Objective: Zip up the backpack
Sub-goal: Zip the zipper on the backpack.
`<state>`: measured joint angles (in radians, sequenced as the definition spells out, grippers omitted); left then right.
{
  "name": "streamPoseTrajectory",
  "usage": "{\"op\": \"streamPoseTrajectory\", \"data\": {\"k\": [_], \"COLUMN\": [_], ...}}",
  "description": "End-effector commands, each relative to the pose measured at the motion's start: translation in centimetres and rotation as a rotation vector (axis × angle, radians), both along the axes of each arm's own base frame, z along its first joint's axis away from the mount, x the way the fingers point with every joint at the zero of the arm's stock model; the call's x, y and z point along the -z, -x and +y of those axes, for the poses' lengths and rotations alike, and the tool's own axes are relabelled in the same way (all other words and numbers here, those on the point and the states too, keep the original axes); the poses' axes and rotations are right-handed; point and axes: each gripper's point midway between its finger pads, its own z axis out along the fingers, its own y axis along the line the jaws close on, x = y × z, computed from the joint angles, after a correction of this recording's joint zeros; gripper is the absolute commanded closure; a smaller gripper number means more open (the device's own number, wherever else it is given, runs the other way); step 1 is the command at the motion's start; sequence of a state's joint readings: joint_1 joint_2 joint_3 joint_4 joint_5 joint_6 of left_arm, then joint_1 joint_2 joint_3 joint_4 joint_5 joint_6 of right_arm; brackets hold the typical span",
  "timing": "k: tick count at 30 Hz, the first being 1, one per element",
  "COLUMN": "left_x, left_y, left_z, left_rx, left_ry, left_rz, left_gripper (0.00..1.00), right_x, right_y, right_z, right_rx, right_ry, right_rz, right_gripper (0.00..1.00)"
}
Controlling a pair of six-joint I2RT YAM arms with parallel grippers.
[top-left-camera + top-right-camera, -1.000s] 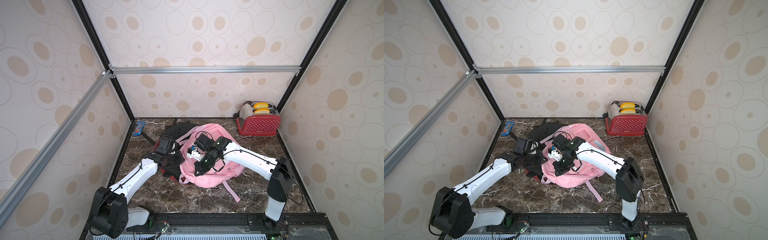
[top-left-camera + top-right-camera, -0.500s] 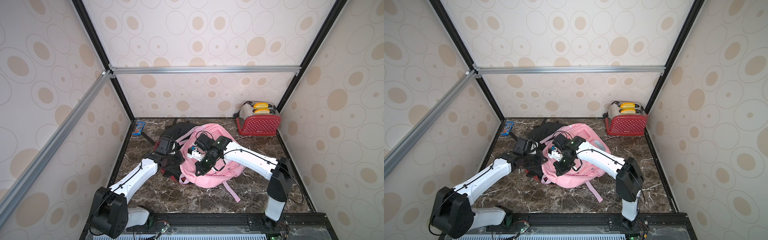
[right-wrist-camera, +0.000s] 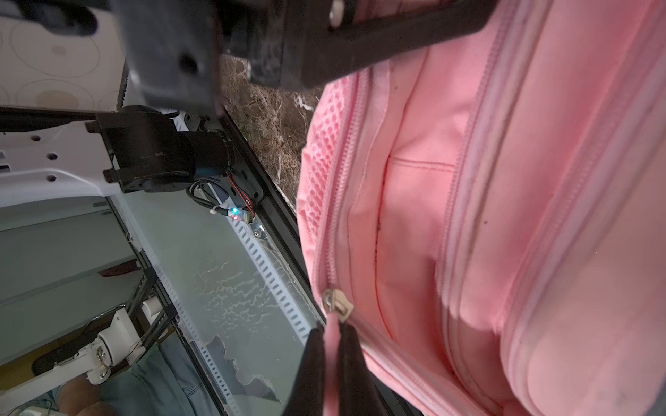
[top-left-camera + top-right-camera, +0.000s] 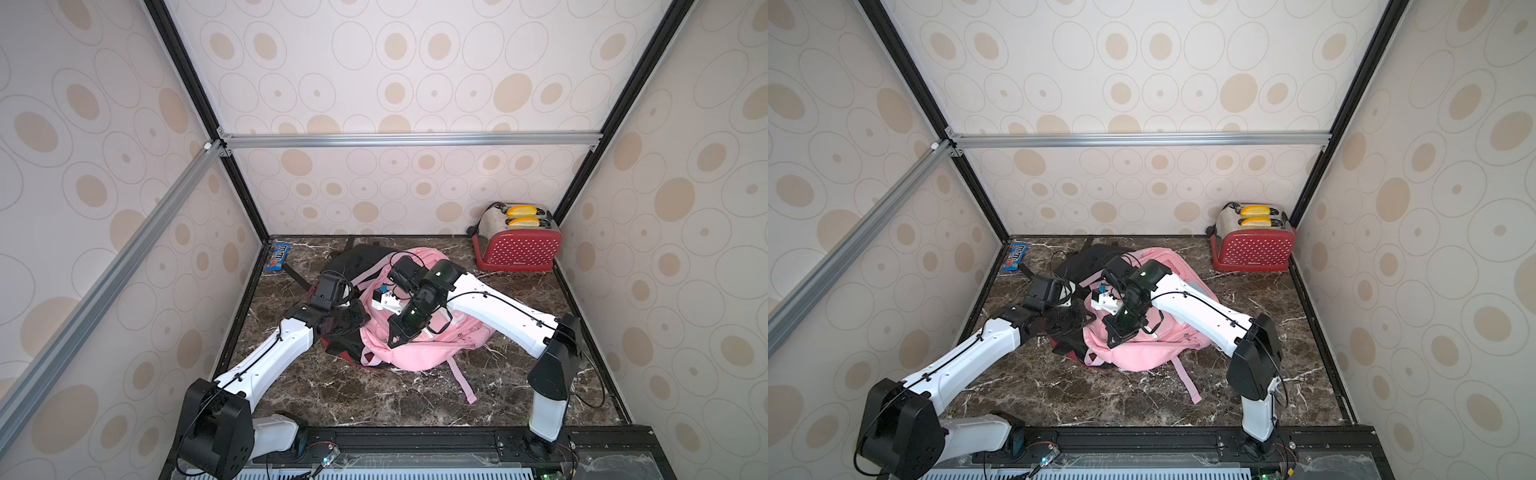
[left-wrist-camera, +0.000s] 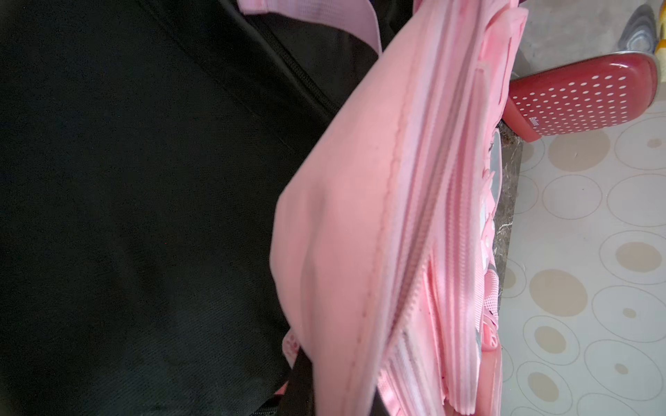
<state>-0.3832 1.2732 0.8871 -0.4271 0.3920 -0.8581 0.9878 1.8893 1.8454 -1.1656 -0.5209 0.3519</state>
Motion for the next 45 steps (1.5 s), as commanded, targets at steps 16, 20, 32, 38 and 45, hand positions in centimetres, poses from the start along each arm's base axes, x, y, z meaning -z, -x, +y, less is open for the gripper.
{"op": "streamPoseTrajectory", "data": {"k": [16,20,32,38,45], "left_x": [-2.1,-2.4,-2.5,-2.7,-2.7], "left_y": [-0.1,-0.1,0.1,0.0,0.0], "left_z": [-0.9,-0.9,-0.9,-0.9,-0.9], "left_rx": [0.033,0.034,0.038,0.04,0.042], "left_ry": [0.029,0.03,0.032,0.033,0.032], "left_rz": [-0.073,-0.079,-0.078,-0.08,-0.082], "left_gripper": [1.0,1.0,1.0,1.0,1.0], "right_x": [3.2,3.2,2.9,2.4,1.2], "right_y": [-1.4,-1.2,-2.2,-2.0,-1.3], "right_z": [-4.1,-3.9,-4.5,-4.0,-3.2], "right_rx": [0.108,0.114,0.117,0.106,0.058], "right_ry": [0.079,0.041,0.026,-0.015,-0.045], "right_rz": [-0.189,-0.19,-0.27,-0.261,-0.23], "right_gripper": [0.98,0.96,0.82,1.0,1.0]}}
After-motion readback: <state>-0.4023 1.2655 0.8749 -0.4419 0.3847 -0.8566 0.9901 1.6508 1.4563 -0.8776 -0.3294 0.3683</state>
